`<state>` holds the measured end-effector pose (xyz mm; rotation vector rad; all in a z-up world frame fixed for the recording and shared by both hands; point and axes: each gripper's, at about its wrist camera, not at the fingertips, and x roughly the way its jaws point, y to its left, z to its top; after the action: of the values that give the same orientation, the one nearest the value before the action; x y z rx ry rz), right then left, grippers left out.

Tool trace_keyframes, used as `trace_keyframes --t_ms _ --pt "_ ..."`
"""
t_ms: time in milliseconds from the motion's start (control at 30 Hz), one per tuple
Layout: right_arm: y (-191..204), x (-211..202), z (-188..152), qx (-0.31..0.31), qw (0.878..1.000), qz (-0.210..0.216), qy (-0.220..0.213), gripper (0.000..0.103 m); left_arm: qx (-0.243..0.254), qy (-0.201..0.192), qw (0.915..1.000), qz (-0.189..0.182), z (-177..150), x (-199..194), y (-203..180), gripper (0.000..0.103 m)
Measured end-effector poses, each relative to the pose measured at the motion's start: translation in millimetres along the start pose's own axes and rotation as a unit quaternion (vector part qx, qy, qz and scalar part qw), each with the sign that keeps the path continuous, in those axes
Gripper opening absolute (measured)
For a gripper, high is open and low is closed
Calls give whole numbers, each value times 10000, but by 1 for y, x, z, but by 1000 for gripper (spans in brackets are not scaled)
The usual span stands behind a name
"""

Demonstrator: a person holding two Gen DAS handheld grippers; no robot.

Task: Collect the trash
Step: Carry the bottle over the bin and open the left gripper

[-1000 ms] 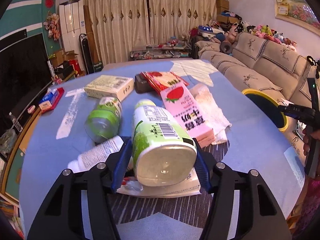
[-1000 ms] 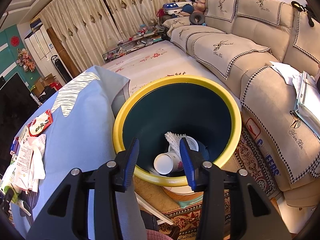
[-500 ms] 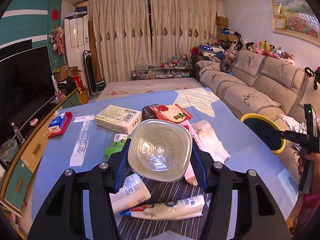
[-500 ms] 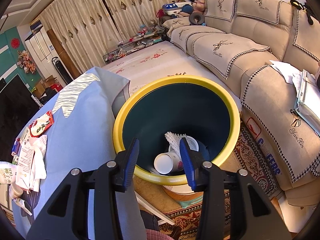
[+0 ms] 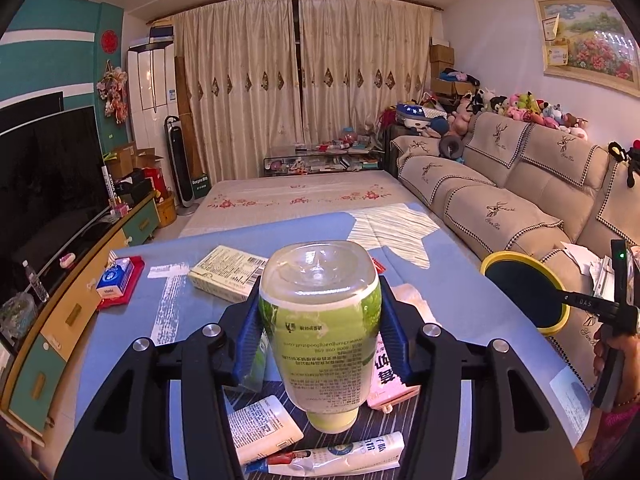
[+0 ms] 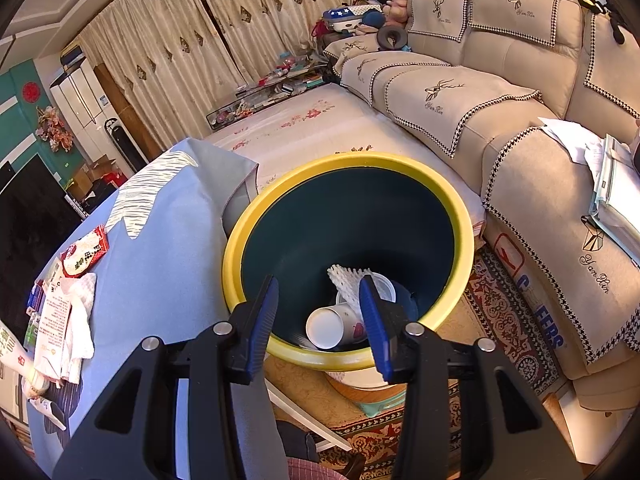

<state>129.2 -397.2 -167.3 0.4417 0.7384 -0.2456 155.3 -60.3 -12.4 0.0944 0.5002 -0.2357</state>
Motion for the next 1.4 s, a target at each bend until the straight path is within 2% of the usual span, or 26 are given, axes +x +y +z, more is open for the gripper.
trace_keyframes --t_ms 300,467,667,800,1000,1233,1333,1400 --pt "-12 -8 1 96 9999 7 -123 40 194 -116 9994 -274 28 -9 -32 52" --pt "-27 -15 2 165 9995 -117 -221 40 422 -145 9964 -718 50 -5 -72 52" --pt "-59 -20 2 366 9987 -277 -239 40 693 -164 9889 -1303 77 15 -137 52" --pt "-80 -21 0 464 9981 -352 -206 40 850 -89 9811 -1736 91 38 -193 52" --pt "-107 -18 -4 631 9971 -405 -150 40 1091 189 9703 -2150 97 86 -277 52" --pt "-128 -14 -8 797 9959 -427 -101 40 1302 647 9632 -2260 81 153 -349 52" --pt "-134 -14 -10 851 9954 -427 -89 40 1236 943 9604 -2312 68 178 -357 52" --pt "-135 -14 -10 869 9953 -426 -86 41 1209 1018 9614 -2250 60 191 -364 53"
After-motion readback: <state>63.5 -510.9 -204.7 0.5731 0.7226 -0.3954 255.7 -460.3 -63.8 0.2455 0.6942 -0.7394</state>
